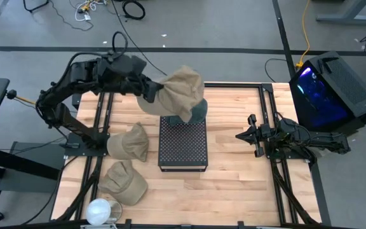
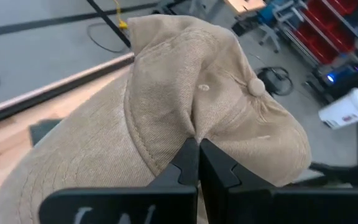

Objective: Pick & Place hat
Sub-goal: Put the top brown cap on the shelf

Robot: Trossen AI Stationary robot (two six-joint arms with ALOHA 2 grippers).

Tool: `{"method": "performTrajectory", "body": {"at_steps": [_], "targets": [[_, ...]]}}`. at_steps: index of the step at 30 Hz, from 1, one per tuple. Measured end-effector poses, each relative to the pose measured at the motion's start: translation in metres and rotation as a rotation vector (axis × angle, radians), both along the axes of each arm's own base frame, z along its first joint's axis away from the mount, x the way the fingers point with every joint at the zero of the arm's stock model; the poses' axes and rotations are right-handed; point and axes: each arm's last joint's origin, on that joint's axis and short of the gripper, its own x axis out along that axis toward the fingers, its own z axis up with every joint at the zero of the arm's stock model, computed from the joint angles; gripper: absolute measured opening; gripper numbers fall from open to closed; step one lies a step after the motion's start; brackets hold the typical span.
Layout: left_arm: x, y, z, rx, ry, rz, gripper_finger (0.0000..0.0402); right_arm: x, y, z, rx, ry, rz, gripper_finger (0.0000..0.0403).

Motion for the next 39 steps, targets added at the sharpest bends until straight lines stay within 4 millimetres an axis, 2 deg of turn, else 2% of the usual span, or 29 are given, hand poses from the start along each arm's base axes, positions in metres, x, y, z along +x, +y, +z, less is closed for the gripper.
{"method": "performTrajectory", "body": {"at_steps": [11,21,29,39], "targets": [[0.015,-0.044,-0.009,-0.02,0.045,-0.167,0.0002,0.0,0.0,0.0,0.0,0.0,0.0,0.0007],[0.024,-0.079,-0.027,-0.029,0.163,-0.28,0.0002,0.0,0.0,0.0,0.0,0.0,-0.001,0.0007],[0.044,-0.105,-0.043,-0.026,0.206,-0.279,0.0002,0.0,0.0,0.0,0.0,-0.001,0.0,0.0007],[0.077,-0.124,-0.07,-0.014,0.246,-0.182,0.0002,0.0,0.0,0.0,0.0,-0.001,0.0,0.0007]]}}
